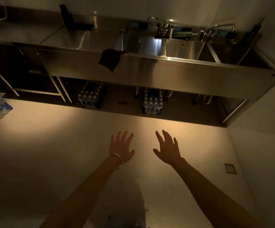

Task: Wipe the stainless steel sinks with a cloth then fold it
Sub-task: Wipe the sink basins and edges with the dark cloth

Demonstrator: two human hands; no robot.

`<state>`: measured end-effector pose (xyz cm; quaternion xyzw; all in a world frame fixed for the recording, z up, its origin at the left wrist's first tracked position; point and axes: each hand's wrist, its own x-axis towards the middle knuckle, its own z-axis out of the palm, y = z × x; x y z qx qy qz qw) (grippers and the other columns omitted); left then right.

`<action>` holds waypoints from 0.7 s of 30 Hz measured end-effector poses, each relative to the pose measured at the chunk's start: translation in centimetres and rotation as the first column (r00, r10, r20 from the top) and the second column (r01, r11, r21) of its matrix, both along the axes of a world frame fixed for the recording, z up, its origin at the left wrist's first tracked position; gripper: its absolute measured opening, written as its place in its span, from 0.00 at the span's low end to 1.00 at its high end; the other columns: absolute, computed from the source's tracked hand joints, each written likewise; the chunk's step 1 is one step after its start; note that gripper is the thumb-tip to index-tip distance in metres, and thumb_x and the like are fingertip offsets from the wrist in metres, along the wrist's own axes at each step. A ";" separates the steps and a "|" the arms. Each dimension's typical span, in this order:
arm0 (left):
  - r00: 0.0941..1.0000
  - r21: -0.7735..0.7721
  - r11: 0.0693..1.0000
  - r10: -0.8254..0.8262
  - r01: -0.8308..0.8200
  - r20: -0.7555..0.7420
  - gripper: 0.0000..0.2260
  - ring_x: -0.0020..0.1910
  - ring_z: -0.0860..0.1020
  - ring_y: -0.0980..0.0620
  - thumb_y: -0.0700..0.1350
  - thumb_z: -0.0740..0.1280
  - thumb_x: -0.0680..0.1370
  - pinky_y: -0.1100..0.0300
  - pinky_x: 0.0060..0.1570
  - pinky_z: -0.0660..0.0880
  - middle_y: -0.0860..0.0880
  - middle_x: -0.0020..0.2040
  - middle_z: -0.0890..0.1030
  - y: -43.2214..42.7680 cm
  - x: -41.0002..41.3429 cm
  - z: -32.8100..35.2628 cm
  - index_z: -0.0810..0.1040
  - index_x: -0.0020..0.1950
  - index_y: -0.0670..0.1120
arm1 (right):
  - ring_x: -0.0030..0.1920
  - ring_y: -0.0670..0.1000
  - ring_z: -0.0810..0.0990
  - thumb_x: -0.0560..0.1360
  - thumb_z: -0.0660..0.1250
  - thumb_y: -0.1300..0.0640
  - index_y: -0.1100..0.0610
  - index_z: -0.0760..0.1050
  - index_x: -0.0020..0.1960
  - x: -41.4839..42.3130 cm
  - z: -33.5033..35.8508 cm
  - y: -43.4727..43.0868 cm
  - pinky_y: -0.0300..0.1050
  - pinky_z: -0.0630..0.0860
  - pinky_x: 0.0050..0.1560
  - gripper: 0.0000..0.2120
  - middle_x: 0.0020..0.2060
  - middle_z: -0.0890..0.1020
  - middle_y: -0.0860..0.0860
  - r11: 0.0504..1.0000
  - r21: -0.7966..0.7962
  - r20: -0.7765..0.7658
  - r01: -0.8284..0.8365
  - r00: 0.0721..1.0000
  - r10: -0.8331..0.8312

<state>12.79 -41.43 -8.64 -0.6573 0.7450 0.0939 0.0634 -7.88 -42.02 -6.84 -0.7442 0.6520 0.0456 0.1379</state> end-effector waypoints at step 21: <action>0.993 -0.070 0.991 -0.114 0.117 0.040 0.34 0.75 0.49 0.44 0.60 0.58 0.76 0.43 0.72 0.50 0.48 0.77 0.50 -31.5 12.3 2.3 0.46 0.77 0.53 | 0.76 0.55 0.48 0.77 0.63 0.44 0.51 0.48 0.77 11.9 0.7 -29.0 0.57 0.49 0.74 0.36 0.77 0.50 0.55 0.988 -0.151 0.066 0.042 0.997 -0.032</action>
